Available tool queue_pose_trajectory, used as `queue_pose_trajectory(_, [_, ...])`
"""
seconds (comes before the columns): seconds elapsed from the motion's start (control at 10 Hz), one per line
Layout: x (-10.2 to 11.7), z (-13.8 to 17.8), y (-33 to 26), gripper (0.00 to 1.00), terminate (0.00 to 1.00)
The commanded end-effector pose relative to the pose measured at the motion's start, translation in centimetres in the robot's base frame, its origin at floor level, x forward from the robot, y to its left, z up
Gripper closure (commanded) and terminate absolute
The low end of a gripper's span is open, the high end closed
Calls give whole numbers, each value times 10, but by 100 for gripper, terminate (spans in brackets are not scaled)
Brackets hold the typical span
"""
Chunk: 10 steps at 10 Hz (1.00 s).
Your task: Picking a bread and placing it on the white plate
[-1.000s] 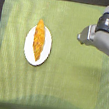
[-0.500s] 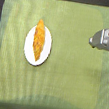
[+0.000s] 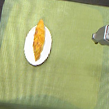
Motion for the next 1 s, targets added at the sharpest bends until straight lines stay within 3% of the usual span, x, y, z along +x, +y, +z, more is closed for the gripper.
queue_pose_trajectory(0.0, [12, -5, 0, 0, 0])
queue_pose_trajectory(0.9, [9, -11, 5, 0, 0])
